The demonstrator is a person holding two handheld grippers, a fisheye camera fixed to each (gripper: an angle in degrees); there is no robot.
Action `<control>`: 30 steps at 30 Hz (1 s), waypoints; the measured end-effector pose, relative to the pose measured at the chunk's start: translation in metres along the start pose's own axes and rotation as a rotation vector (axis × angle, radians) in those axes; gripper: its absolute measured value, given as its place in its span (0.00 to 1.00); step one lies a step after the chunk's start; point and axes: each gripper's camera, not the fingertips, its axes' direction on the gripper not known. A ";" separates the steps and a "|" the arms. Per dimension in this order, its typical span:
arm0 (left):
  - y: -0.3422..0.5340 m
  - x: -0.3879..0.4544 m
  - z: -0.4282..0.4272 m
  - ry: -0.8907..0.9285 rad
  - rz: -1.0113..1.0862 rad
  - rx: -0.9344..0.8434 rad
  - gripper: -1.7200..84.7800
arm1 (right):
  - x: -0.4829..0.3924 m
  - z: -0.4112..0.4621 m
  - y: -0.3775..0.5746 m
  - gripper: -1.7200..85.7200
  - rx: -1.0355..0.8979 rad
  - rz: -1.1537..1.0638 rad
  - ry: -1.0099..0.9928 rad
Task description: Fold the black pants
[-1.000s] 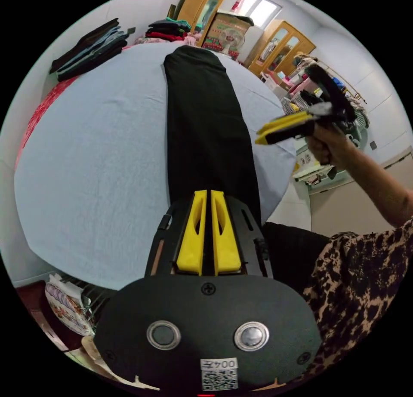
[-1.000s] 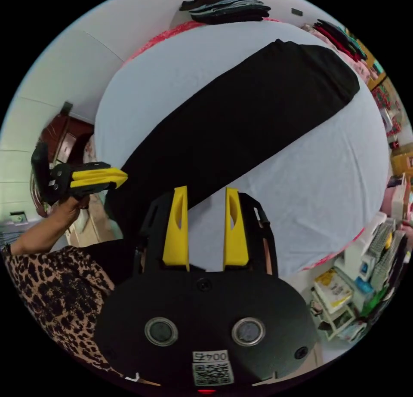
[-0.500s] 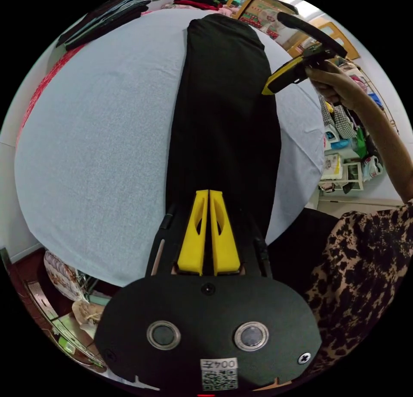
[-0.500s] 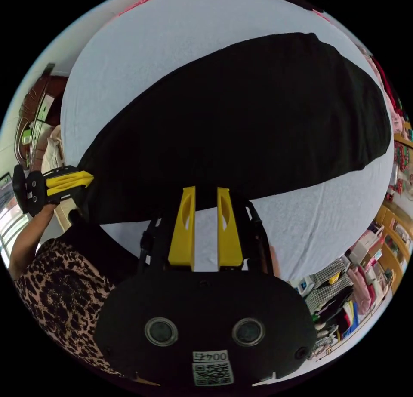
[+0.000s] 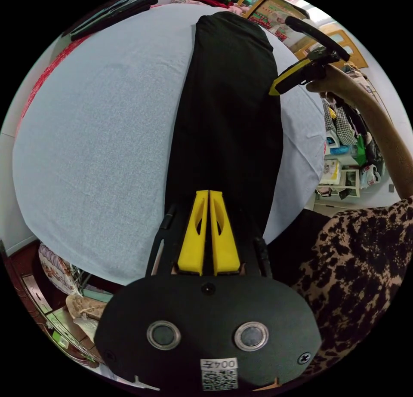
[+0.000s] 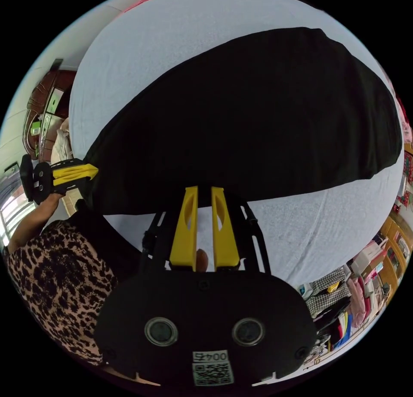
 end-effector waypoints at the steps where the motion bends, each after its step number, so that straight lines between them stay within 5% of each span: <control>1: -0.002 0.000 -0.001 -0.005 0.014 0.006 0.02 | 0.001 -0.004 0.001 0.09 0.005 0.012 -0.006; 5: -0.013 -0.003 -0.005 0.021 0.046 -0.012 0.02 | -0.001 -0.027 0.002 0.08 -0.014 0.002 0.001; 16: -0.160 -0.096 -0.084 0.125 0.156 0.408 0.02 | -0.006 -0.075 0.008 0.08 -0.060 0.021 0.011; 30: -0.371 -0.065 -0.069 -0.042 0.458 0.342 0.05 | -0.003 -0.114 0.026 0.08 -0.078 0.162 -0.050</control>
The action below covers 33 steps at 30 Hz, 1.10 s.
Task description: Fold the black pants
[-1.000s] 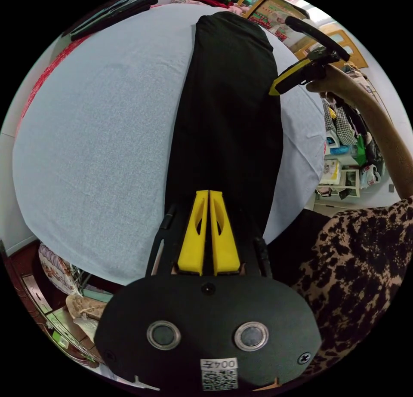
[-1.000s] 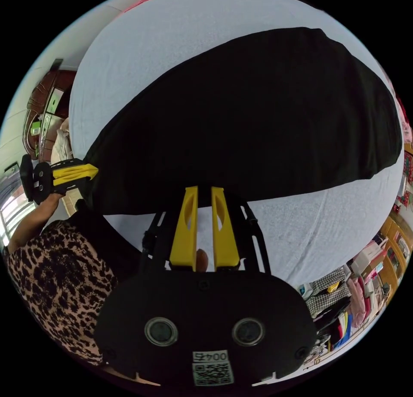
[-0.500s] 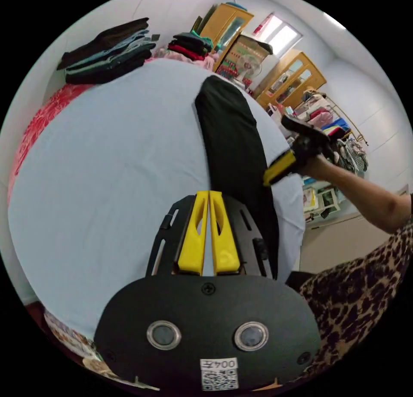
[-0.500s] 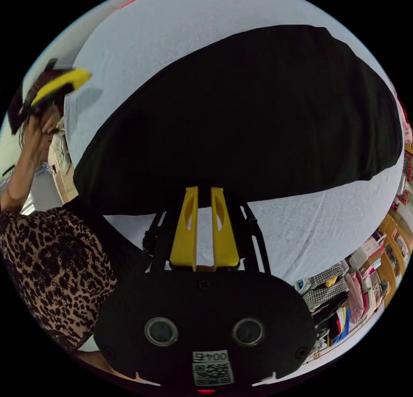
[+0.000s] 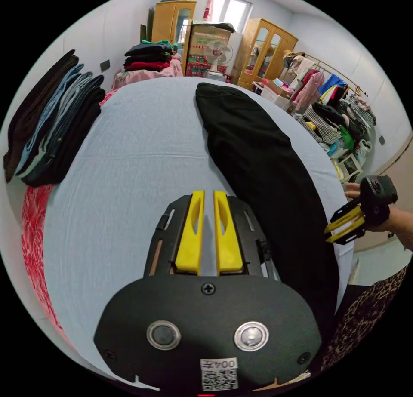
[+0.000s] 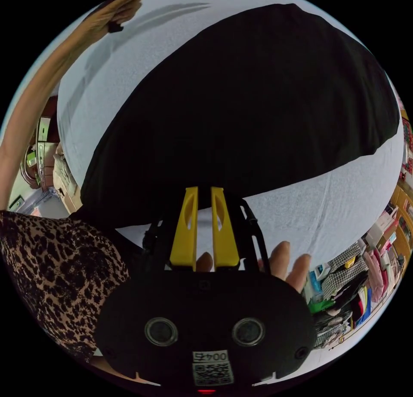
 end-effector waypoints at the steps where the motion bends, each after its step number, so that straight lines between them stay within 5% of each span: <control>1: -0.010 -0.001 0.005 -0.004 0.017 0.004 0.06 | 0.000 -0.001 0.001 0.08 0.000 -0.001 0.000; 20: -0.093 0.011 0.054 -0.024 0.224 -0.034 0.11 | 0.036 -0.011 0.038 0.07 0.076 0.093 -0.193; 33: -0.112 0.007 0.065 0.033 0.283 -0.023 0.12 | 0.031 -0.006 0.049 0.07 0.082 0.071 -0.060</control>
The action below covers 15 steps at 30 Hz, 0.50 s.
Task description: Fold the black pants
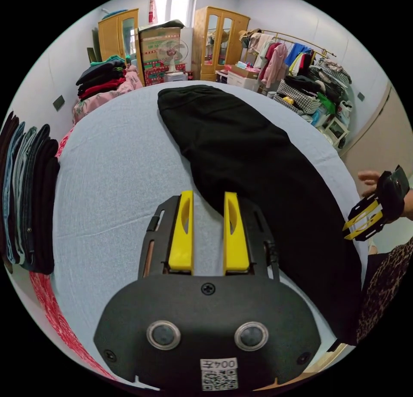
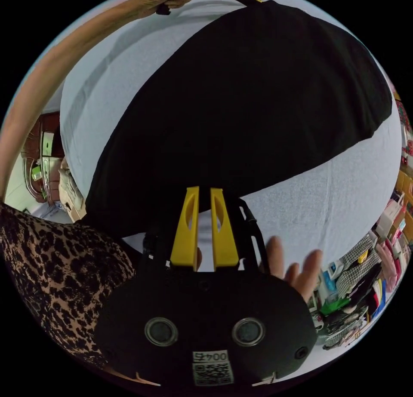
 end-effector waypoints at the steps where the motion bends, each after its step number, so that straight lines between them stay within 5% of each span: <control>1: -0.002 0.000 0.002 -0.010 0.006 -0.007 0.11 | 0.002 0.001 0.001 0.07 0.003 0.003 -0.006; 9: -0.009 0.011 -0.024 -0.083 0.034 0.082 0.04 | 0.015 0.011 0.006 0.07 0.007 0.011 0.015; 15: -0.002 -0.011 0.001 -0.071 0.000 -0.020 0.04 | 0.030 0.021 0.013 0.07 0.029 0.000 0.015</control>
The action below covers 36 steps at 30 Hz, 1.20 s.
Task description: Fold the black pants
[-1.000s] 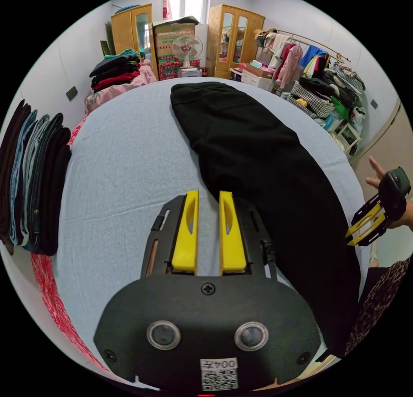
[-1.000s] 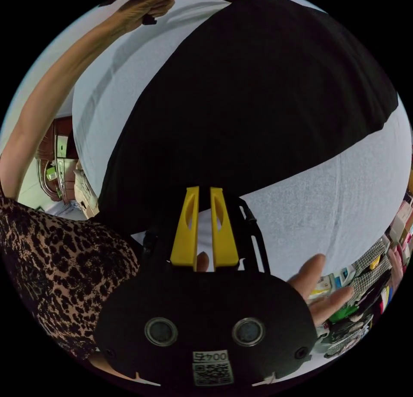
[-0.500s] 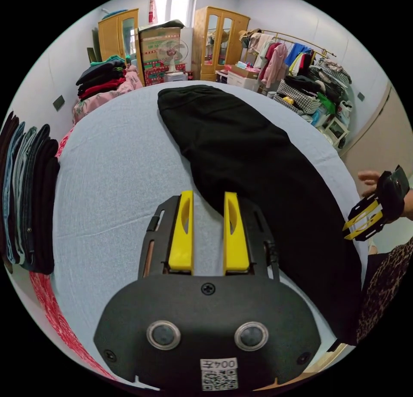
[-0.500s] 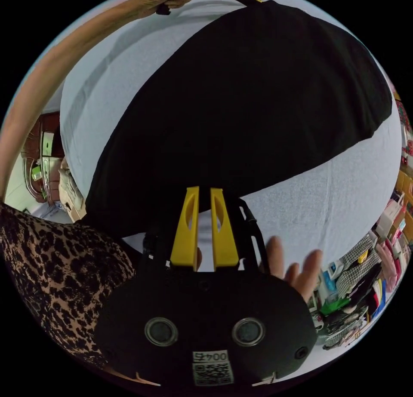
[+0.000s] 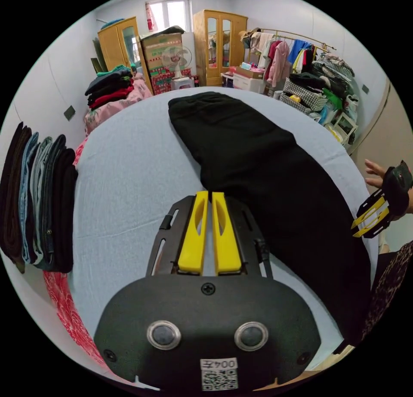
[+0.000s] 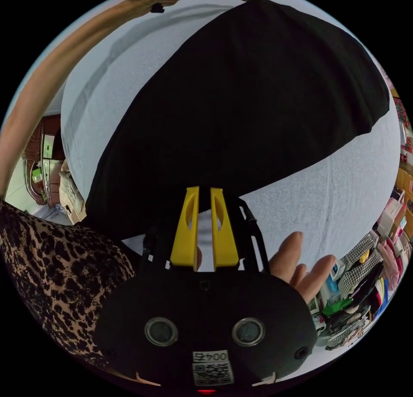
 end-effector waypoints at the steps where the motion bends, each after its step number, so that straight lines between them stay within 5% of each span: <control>1: 0.001 -0.005 0.010 0.036 -0.021 -0.037 0.04 | 0.001 0.001 0.001 0.07 0.003 -0.001 0.002; 12: 0.043 -0.021 -0.020 0.071 -0.151 -0.030 0.04 | 0.031 0.029 0.014 0.07 0.019 -0.011 0.022; 18: 0.076 0.068 -0.060 0.202 -0.204 0.121 0.04 | 0.056 0.048 0.029 0.07 0.071 -0.010 -0.013; 26: 0.115 0.156 -0.009 0.237 -0.317 -0.019 0.02 | 0.081 0.077 0.047 0.06 0.104 0.045 -0.026; 36: 0.138 0.161 -0.005 0.233 -0.328 0.050 0.03 | 0.146 0.132 0.110 0.05 0.387 0.229 -0.313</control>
